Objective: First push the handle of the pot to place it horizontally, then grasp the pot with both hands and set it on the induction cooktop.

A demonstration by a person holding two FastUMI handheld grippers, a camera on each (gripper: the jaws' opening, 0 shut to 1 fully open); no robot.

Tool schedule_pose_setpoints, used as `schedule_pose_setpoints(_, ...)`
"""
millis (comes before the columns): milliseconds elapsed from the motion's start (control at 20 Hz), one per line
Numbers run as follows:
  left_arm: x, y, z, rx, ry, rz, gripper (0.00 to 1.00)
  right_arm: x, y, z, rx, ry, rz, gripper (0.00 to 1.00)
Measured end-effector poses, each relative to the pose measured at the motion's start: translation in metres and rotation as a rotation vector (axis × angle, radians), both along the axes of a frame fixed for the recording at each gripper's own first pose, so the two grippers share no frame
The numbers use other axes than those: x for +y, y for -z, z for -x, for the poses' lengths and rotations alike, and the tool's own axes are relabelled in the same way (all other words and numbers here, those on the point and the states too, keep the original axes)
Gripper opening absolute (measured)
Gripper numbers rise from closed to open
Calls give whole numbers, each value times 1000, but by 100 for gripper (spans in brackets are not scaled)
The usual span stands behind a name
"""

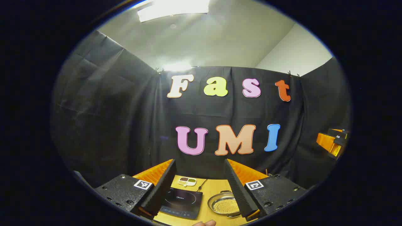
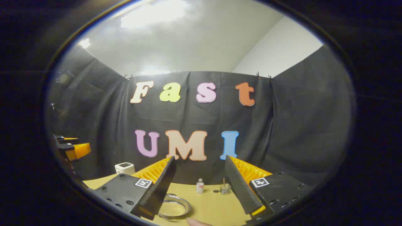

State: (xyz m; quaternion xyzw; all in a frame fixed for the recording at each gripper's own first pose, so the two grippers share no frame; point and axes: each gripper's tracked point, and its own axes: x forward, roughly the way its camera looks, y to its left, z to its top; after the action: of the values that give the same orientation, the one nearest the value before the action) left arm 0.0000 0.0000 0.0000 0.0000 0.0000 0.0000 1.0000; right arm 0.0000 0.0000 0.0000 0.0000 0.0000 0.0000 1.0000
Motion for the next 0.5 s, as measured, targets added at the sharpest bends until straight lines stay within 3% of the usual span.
schedule_pose_setpoints(100,-7,-7,0,-23,-14,-43,87,-8,10,-8,23,6,7,96)
schedule_pose_setpoints(250,-38,-16,-3,-62,35,-13,87,-3,8,-15,16,-11,40,96)
schedule_pose_setpoints(400,-40,-3,-14,-15,46,29,88,-4,-2,-15,19,8,10,96)
schedule_pose_setpoints(500,-34,-21,-19,-69,43,13,92,2,-8,-21,-2,4,5,96)
